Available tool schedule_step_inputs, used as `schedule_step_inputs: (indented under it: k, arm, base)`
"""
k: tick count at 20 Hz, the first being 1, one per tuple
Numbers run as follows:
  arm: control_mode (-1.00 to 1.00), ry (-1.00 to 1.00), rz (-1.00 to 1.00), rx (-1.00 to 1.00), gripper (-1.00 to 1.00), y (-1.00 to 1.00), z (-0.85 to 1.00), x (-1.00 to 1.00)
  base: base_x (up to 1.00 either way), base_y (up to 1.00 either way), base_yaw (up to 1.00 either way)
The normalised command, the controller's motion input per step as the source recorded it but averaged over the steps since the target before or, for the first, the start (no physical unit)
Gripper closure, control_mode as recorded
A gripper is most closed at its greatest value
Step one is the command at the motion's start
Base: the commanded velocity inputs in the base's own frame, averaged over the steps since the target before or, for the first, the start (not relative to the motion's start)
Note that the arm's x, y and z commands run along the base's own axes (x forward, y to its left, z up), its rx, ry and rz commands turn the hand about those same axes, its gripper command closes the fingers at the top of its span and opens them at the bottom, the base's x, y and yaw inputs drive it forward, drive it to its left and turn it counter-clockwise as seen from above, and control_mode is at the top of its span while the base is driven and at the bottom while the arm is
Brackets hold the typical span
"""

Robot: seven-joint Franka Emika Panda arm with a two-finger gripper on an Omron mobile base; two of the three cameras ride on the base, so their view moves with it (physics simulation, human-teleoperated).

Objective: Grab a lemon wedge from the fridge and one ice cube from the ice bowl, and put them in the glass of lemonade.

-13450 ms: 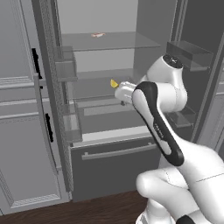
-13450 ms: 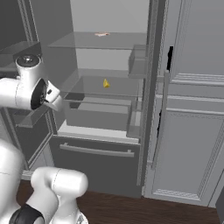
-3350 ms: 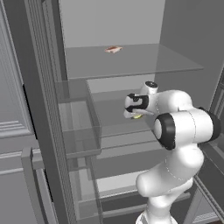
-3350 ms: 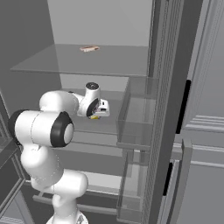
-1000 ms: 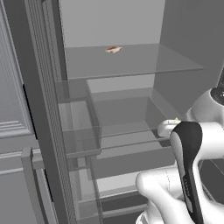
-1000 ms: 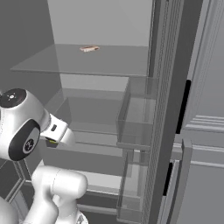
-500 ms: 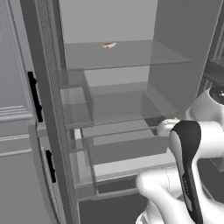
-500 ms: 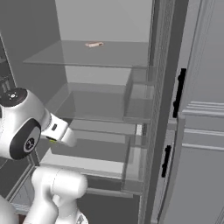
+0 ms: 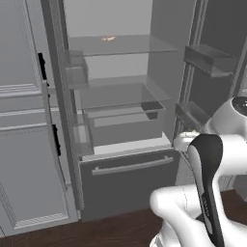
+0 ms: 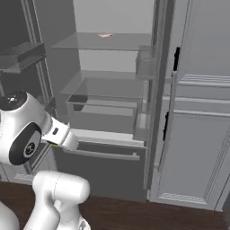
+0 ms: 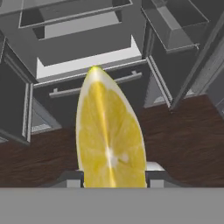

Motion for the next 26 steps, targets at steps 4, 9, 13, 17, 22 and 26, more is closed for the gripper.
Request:
schedule_step_inputs:
  k: [4,9,13,17,22,26]
  arm:
    - [1.00,0.00,0.00,0.00,1.00,0.00,0.00,0.00]
    - [1.00,0.00,0.00,0.00,1.00,0.00,0.00,0.00]
    - [1.00,0.00,0.00,0.00,1.00,0.00,0.00,0.00]
    - [1.00,0.00,0.00,0.00,1.00,0.00,0.00,0.00]
    - [1.00,0.00,0.00,0.00,1.00,0.00,0.00,0.00]
    - [1.00,0.00,0.00,0.00,1.00,0.00,0.00,0.00]
  base:
    - [-1.00,-0.51,-0.21]
    - [-0.37,-0.41,-0.45]
    - [0.00,-0.60,-0.55]
    - [0.18,-0.76,-0.60]
    - [0.52,-0.73,-0.34]
    - [0.97,-0.14,0.00]
